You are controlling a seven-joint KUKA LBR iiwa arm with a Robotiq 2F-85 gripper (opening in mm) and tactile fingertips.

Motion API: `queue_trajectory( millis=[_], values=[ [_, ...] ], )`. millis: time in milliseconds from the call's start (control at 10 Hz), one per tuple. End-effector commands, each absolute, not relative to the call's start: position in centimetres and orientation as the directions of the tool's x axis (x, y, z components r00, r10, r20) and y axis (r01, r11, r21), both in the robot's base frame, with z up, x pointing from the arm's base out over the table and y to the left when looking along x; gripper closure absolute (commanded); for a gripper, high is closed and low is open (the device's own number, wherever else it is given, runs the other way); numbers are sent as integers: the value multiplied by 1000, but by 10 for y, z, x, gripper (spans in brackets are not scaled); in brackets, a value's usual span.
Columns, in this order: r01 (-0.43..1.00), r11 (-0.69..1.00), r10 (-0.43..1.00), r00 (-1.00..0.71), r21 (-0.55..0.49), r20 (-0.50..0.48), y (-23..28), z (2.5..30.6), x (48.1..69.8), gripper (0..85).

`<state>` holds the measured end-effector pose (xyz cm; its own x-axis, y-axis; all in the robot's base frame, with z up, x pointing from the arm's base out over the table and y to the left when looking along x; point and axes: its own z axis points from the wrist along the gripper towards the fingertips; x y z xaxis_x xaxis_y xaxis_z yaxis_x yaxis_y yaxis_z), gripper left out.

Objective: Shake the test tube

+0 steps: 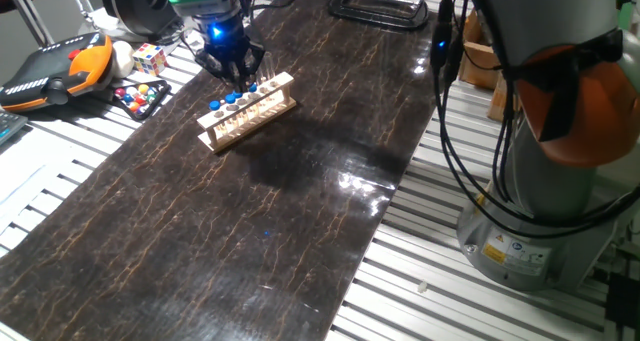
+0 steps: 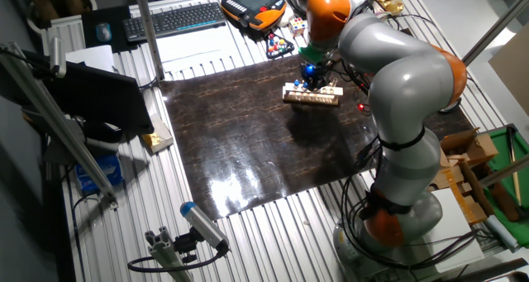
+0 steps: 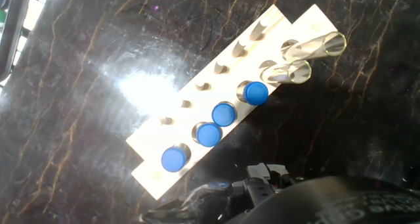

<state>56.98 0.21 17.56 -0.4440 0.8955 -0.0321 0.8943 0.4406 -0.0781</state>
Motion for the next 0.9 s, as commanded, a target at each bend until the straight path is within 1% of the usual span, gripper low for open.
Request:
queue_trajectory(
  millis=[0, 400, 800],
  values=[
    [898, 434, 899, -437, -74, -35, 2, 176, 570, 843],
    [913, 405, 912, -407, -54, -43, 1, 173, 572, 843],
    [924, 380, 924, -382, -41, -33, -1, 164, 579, 843]
  ],
)
